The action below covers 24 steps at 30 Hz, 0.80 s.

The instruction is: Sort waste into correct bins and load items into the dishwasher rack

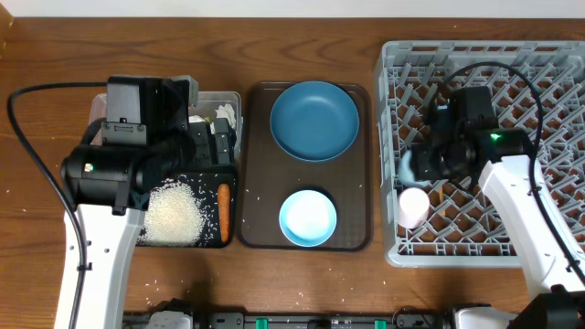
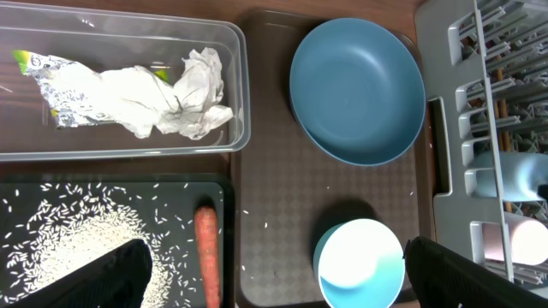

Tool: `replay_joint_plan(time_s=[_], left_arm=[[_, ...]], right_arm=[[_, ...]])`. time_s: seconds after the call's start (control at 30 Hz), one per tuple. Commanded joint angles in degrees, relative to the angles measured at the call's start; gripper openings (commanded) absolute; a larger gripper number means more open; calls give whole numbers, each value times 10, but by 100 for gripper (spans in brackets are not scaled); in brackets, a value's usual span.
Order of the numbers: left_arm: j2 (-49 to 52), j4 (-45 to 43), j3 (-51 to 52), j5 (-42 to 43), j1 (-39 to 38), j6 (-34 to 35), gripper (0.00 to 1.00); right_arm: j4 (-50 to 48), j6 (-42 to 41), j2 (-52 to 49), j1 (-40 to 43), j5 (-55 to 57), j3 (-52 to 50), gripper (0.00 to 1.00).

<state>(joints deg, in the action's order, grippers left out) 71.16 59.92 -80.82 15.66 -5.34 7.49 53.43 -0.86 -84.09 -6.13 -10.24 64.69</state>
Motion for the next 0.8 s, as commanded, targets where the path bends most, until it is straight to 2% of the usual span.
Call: replay_joint_plan(time_s=[0.0, 0.07, 0.17, 0.53, 0.6, 0.63, 0.73, 0.77], left_arm=[[0, 1, -1, -6, 3, 1, 97], [0, 1, -1, -6, 3, 1, 96], [0, 1, -1, -6, 3, 1, 97], [0, 1, -1, -6, 3, 1, 97], [0, 1, -1, -6, 3, 1, 97], [0, 1, -1, -6, 3, 1, 97], [0, 1, -1, -6, 3, 1, 97], [0, 1, -1, -6, 3, 1, 97]], right_arm=[[12, -8, -5, -8, -262, -4, 53], [17, -8, -5, -18, -315, -4, 53], [24, -8, -5, -38, -329, -4, 53], [15, -8, -5, -136, -251, -4, 53], [5, -8, -5, -145, -213, -4, 47], [-4, -8, -4, -146, -200, -4, 40], [-38, -8, -2, -140, -200, -1, 8], [-49, -9, -1, -136, -200, 1, 1]])
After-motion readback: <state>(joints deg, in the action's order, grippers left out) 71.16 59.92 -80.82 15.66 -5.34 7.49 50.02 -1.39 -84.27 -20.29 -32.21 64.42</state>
